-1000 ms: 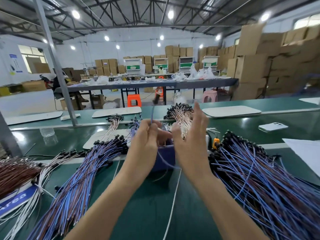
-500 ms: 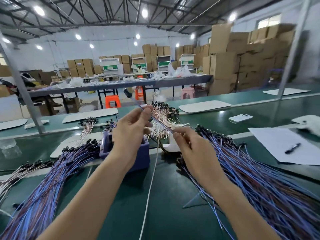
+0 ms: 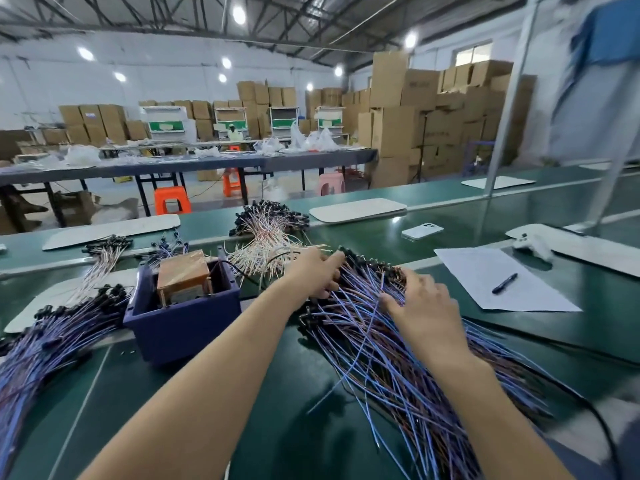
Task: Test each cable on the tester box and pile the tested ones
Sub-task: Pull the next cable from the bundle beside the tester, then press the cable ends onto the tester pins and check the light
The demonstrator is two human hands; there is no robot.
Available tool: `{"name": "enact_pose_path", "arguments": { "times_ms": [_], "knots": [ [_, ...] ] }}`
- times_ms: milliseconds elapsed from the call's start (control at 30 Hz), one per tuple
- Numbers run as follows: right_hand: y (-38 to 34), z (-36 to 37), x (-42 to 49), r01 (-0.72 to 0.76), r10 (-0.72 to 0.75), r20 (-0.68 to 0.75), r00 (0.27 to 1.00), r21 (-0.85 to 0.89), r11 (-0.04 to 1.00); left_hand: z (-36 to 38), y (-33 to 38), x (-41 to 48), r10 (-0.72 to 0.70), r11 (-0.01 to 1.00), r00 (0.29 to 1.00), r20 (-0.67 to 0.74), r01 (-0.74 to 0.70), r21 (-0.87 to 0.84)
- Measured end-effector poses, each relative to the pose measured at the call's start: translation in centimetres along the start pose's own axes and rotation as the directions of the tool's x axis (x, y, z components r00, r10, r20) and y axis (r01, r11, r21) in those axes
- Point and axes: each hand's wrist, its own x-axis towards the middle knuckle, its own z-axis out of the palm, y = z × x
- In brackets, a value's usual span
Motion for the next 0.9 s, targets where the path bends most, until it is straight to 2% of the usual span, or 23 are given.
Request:
{"name": "enact_pose_path", "arguments": {
  "times_ms": [33, 100, 233, 367, 500, 633, 733, 900],
  "knots": [
    [0.2, 0.5, -0.3, -0.019, 0.019, -0.008, 1.000, -0.003, 1.000, 0.3, -0.6, 0.0, -0.001, 0.998, 1.000, 0.019, 0.000, 0.069],
    [0.0, 1.5, -1.0, 0.007, -0.002, -0.088, 0.996, 0.059, 0.998, 0.5, -2.1, -0.4, 0.040, 0.994, 0.999, 0.034, -0.044, 0.097],
    [-2.1, 3.8, -2.6, 0.188, -0.167, -0.164, 0.972, 0.121, 0.975, -0.4, -6.3, -3.0, 0.121, 0.993, 0.993, -0.004, -0.121, 0.002],
    [-5.8, 6.5, -4.2, 0.395, -0.362, -0.190, 0.913, 0.183, 0.900, -2.9, -11.6, -6.1, 0.099, 0.970, 0.967, -0.236, -0.147, -0.195],
    [-9.6, 9.8, -5.7, 0.514, -0.501, -0.119, 0.857, 0.255, 0.819, -6.1, -16.7, -9.2, -0.031, 0.949, 0.882, -0.471, -0.122, -0.291],
    [-13.4, 13.2, -7.2, 0.540, -0.564, -0.036, 0.825, 0.340, 0.769, -8.6, -20.9, -11.6, -0.122, 0.945, 0.820, -0.560, -0.076, -0.317],
    [-16.3, 15.1, -7.8, 0.530, -0.590, 0.024, 0.807, 0.410, 0.742, -9.4, -22.4, -12.3, -0.166, 0.917, 0.773, -0.612, -0.107, -0.384],
    [-20.9, 17.1, -6.9, 0.433, -0.583, 0.176, 0.794, 0.510, 0.743, -9.5, -22.5, -11.5, -0.138, 0.923, 0.759, -0.636, -0.134, -0.360]
  ]
}}
